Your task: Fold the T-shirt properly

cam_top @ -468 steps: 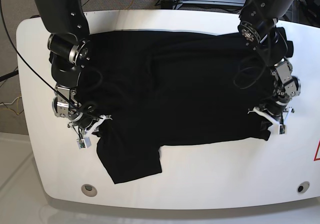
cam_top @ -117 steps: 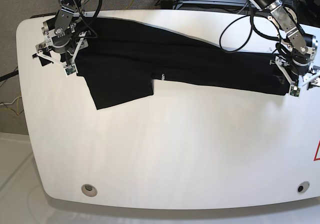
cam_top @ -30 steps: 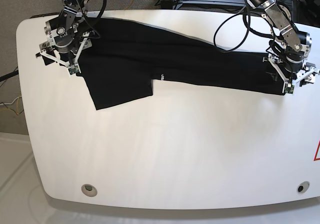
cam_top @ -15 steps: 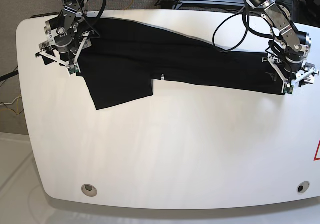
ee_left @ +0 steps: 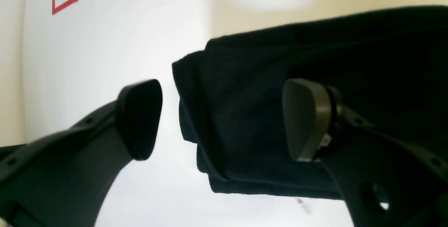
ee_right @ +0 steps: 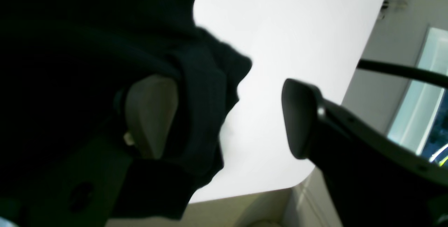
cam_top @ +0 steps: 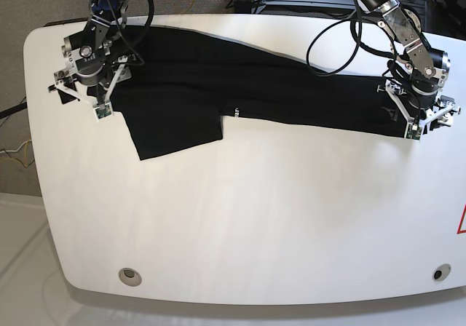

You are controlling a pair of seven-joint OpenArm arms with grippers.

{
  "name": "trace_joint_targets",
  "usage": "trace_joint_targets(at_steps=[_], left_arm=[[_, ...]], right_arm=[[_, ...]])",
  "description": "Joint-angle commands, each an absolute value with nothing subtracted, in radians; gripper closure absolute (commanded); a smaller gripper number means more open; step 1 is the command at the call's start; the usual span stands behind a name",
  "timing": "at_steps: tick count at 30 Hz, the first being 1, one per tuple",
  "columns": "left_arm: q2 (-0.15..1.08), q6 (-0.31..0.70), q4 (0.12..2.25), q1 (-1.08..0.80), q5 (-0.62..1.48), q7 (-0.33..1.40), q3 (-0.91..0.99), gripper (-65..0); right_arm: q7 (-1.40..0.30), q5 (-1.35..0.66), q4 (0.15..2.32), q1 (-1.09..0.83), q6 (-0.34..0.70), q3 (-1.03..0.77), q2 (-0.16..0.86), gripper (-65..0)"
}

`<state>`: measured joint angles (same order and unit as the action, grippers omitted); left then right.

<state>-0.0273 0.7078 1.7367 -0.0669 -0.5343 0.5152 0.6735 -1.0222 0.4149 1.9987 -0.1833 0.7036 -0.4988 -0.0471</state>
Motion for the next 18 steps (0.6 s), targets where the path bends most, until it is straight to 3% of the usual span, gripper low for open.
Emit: trace_joint_targets(at_steps=[1,18], left_arm=[[-0.019,0.698,1.758,-0.058,-0.53,0.499,0.676,-51.0],[-0.021,0.698,1.758,-0.058,-0.53,0.503,0.676,-51.0]], right_arm=[[-1.012,0.426,2.022,-0.15,0.698,-0.512,-0.061,-47.6],[-1.01,0.426,2.022,-0.191,0.698,-0.444,-0.108,-47.6]])
